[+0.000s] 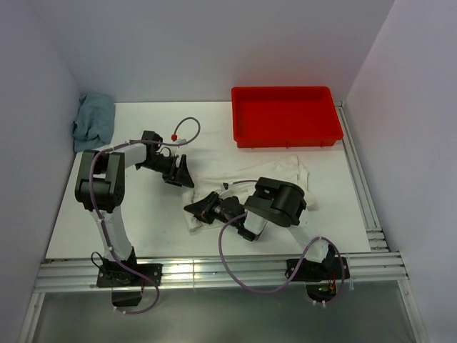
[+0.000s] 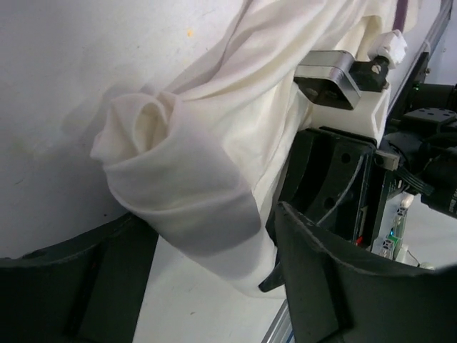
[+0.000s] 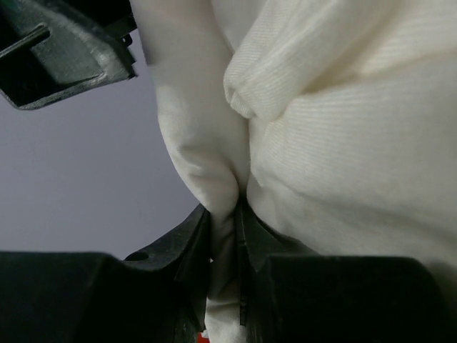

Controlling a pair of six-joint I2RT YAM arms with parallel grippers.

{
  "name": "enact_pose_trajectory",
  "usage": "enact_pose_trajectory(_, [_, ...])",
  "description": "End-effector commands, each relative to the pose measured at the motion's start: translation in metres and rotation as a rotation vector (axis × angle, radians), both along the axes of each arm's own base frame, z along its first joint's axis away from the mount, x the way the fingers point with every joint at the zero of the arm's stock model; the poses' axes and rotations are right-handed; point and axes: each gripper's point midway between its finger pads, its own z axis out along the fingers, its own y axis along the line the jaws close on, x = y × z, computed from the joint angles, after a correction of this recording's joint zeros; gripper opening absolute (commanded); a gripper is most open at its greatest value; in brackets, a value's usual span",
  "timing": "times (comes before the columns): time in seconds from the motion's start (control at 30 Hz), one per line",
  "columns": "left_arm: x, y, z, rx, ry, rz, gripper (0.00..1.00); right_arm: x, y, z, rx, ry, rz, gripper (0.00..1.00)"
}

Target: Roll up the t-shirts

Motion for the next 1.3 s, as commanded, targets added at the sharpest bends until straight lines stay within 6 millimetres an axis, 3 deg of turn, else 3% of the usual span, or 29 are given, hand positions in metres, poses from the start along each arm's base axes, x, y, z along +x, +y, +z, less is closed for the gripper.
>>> enact_pose_trajectory(0.0, [0.01,0.01,-0.026,0.149,-0.039,0.022,0.69,-0.01,-0.001,-0.03,-0.06,0.113,0.04,0.15])
enact_pose_trajectory(0.1, [0.024,0.015,-0.025,0.219,-0.05,0.072,0.44,-0.012,-0.004,-0.031,-0.102,0.11,0.046,0.15])
enact_pose_trajectory(0.13, [0.027,0.016,-0.024,0.233,-0.054,0.085,0.29,-0.013,-0.004,-0.031,-0.12,0.107,0.047,0.15])
enact_pose_trajectory(0.23, [0.037,0.023,-0.021,0.305,-0.07,0.131,0.07,-0.016,-0.01,-0.033,-0.215,0.093,0.054,0.21])
enact_pose_trajectory(0.3, [0.042,0.027,-0.018,0.355,-0.085,0.153,0.0,-0.019,-0.016,-0.043,-0.309,0.088,0.062,0.24])
enact_pose_trajectory(0.47, [0.044,0.028,-0.02,0.46,-0.106,0.16,0.0,-0.036,-0.015,-0.037,-0.455,0.028,0.101,0.37])
enact_pose_trajectory(1.03, [0.051,0.015,-0.014,0.627,-0.086,0.176,0.0,-0.147,-0.021,-0.054,-0.727,0.063,0.281,0.4])
enact_pose_trajectory(1.27, [0.051,0.014,-0.016,0.656,-0.087,0.167,0.0,-0.165,-0.039,-0.055,-0.796,0.063,0.294,0.44])
